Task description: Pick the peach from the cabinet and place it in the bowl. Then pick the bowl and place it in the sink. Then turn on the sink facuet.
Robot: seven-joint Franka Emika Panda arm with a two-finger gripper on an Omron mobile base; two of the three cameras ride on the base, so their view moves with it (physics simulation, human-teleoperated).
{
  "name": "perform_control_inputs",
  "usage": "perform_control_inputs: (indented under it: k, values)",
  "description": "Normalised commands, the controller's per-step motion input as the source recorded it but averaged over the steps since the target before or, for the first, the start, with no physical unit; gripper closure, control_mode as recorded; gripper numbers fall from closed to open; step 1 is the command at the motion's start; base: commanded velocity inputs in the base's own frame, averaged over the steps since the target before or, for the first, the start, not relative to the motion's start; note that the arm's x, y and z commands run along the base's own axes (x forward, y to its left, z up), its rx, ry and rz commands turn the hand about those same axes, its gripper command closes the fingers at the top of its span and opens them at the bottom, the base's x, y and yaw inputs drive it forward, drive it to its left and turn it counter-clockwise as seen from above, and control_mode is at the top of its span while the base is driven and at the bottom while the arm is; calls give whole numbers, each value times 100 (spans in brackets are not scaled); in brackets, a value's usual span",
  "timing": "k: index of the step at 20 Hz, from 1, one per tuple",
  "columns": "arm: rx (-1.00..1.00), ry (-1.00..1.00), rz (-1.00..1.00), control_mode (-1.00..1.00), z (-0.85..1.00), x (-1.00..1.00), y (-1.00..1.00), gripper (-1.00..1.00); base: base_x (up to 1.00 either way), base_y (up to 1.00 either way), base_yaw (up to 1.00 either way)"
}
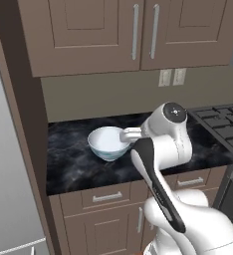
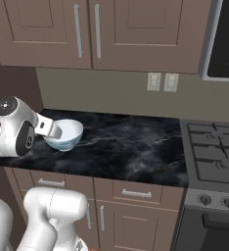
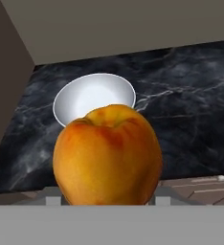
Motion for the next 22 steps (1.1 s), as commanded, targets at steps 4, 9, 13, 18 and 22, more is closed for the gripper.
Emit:
perform_control_inputs:
  k: [4, 9, 13, 18, 22]
  values:
    - [0, 0, 0, -100, -11, 11, 16, 100, 0, 0, 0]
    - [0, 5, 0, -100, -15, 35, 12, 100, 0, 0, 0]
    - [0, 6, 0, -100, -24, 53, 6, 100, 0, 0, 0]
    - [0, 6, 0, -100, -27, 54, 7, 100, 0, 0, 0]
    - [0, 5, 0, -100, -34, 38, 12, 100, 0, 0, 0]
